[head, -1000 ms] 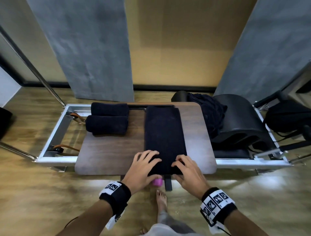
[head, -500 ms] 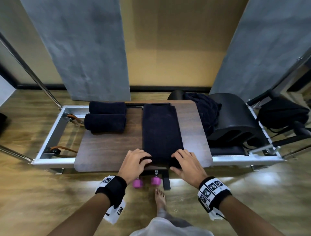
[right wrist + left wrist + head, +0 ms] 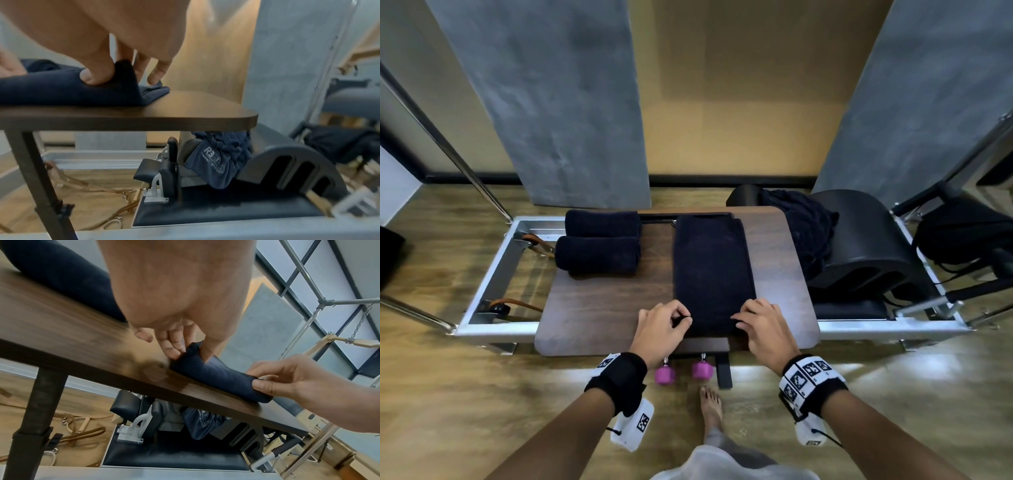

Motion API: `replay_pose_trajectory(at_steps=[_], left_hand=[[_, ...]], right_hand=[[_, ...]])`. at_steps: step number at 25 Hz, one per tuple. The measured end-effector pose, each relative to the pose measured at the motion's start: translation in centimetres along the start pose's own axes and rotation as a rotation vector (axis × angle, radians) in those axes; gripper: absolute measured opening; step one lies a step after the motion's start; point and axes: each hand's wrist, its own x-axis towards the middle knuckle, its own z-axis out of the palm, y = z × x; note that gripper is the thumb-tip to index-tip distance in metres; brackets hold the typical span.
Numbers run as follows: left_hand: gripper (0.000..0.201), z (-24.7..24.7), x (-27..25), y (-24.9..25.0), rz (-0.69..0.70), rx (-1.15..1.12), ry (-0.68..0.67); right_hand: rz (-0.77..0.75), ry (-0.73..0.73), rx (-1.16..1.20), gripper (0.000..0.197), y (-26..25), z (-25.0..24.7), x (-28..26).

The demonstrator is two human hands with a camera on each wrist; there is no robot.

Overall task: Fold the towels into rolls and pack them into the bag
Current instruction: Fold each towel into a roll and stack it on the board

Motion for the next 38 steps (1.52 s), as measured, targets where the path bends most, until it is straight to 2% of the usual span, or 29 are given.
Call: replay_pose_trajectory(at_steps=[4, 6, 9, 11, 13, 14, 16, 18, 21, 23, 26, 27, 29, 31, 33, 37, 38], left_hand=[[0.011, 0.2, 0.0, 0.1, -0.032, 0.025, 0.058], [0.013, 0.1, 0.2, 0.2, -0.062, 0.006, 0.046], [0.019, -0.5, 1.0, 0.4, -0.161, -0.03, -0.012], [0.022, -0.8, 1.9, 0.6, -0.239, -0.059, -0.055], [0.035, -1.1, 2.8, 0.8, -0.332, -0.117, -0.101], [0.041, -1.3, 3.3, 0.9, -0.376, -0.147, -0.119], [0.046, -1.6, 4.0, 1.0, -0.426, -0.163, -0.133], [0.045, -1.6, 4.3, 0.9, -0.432, -0.157, -0.135], [0.042, -1.3, 3.8, 0.9, -0.344, -0.093, -0.119], [0.037, -1.2, 3.0, 0.9, -0.167, 0.017, -0.033], [0.018, -1.1, 2.1, 1.3, 0.19, 0.097, 0.127], [0.015, -1.2, 2.0, 1.5, 0.271, 0.125, 0.139], [0.028, -1.2, 2.0, 1.7, 0.369, 0.224, 0.08], [0.033, -1.2, 2.3, 1.5, 0.373, 0.291, 0.008], [0.022, -1.3, 2.8, 1.3, 0.32, 0.231, -0.009], [0.009, -1.3, 4.2, 1.6, 0.242, 0.203, -0.032], [0.012, -1.2, 4.6, 1.7, 0.229, 0.227, -0.044]], right_hand=[[0.272, 0.047, 0.466, 0.026, 1.0, -0.2, 0.9], [0.306, 0.077, 0.459, 0.02, 1.2, -0.3, 1.2], [0.1, 0.153, 0.06, 0.009, 0.1, 0.1, 1.0], [-0.029, 0.156, -0.123, 0.015, -0.5, 0.5, 0.6], [-0.098, 0.118, -0.189, 0.037, -0.9, 0.8, 0.2], [-0.129, 0.099, -0.198, 0.041, -1.0, 0.8, 0.0], [-0.182, 0.069, -0.209, 0.03, -1.3, 0.8, -0.1], [-0.193, 0.033, -0.214, 0.032, -1.3, 0.6, -0.1], [-0.158, -0.039, -0.211, 0.025, -1.3, 0.1, 0.7], [-0.091, -0.082, -0.172, 0.026, -1.4, -0.2, 2.0], [0.036, -0.13, -0.054, 0.027, -1.5, -0.9, 4.1], [0.076, -0.14, -0.011, 0.029, -1.5, -1.1, 4.6], [0.128, -0.156, 0.053, 0.034, -1.3, -1.3, 5.2], [0.155, -0.151, 0.104, 0.041, -1.0, -1.4, 5.6], [0.152, -0.126, 0.11, 0.041, -0.6, -1.4, 5.9], [-0.01, 0.036, -0.001, 0.012, -0.4, -1.2, 5.2], [-0.048, 0.05, -0.026, 0.017, -0.4, -1.2, 5.0]])
